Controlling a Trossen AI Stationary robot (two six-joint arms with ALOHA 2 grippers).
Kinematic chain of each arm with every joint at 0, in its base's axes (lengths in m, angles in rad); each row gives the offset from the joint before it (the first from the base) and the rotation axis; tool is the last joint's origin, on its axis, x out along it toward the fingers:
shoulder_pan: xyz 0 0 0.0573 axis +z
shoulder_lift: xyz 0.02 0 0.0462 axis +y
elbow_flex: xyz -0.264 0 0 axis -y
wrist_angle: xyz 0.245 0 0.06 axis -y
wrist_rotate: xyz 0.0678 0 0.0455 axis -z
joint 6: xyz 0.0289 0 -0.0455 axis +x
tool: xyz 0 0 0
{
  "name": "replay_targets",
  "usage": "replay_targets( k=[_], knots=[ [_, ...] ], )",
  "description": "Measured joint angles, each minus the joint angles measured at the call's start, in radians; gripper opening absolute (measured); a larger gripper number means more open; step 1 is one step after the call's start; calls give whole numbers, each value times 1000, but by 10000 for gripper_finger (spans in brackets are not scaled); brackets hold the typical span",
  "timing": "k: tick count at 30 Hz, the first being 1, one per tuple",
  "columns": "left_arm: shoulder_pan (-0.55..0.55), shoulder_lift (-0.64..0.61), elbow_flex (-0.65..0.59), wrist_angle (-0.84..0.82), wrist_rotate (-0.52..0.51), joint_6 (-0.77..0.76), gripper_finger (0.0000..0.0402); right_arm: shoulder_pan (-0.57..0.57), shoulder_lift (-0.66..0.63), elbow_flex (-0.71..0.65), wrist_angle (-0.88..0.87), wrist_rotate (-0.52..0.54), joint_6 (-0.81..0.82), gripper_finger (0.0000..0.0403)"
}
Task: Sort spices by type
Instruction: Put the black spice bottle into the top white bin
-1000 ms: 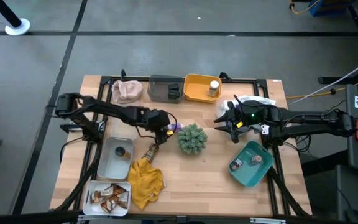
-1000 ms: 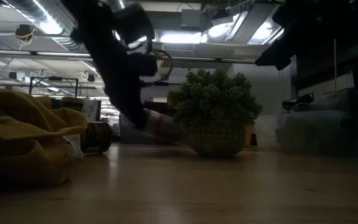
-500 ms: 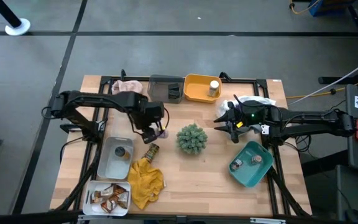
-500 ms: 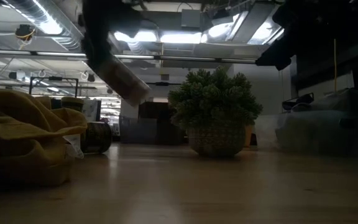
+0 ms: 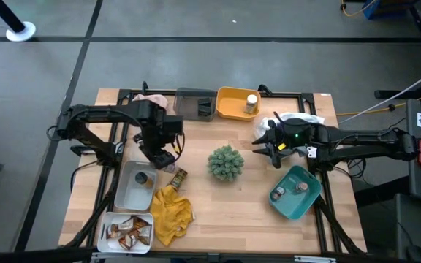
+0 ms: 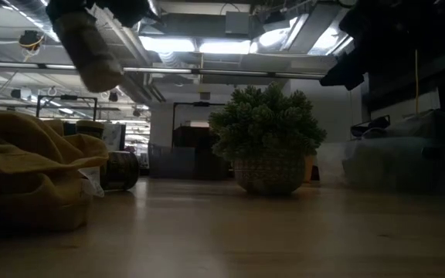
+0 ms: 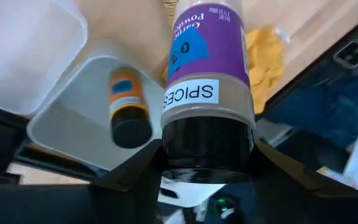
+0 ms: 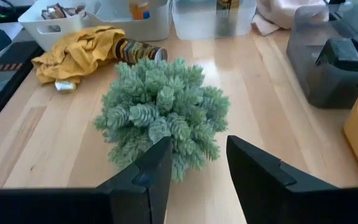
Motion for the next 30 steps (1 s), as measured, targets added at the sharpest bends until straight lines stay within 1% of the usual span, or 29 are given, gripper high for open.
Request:
replay_targets(
  k=[7, 12, 17, 21, 25, 27, 30],
  knots=[
    [-11, -5, 1, 9, 27, -100, 198, 0, 0, 0, -38, 0, 0, 154],
    [-11, -5, 1, 8, 61, -202, 195, 0, 0, 0, -53, 0, 0, 154],
    [-20, -5, 0, 9, 120, -299, 196, 0, 0, 0, -59, 0, 7, 154],
    [-45, -5, 0, 8, 118, -305, 196, 0, 0, 0, -72, 0, 7, 154],
    [-71, 16, 0, 8, 30, -328, 197, 0, 0, 0, -72, 0, 7, 154],
    [-93, 34, 0, 9, 31, -322, 197, 0, 0, 0, -73, 0, 7, 154],
    [-134, 47, 0, 8, 52, -262, 197, 0, 0, 0, -83, 0, 7, 154]
  ],
)
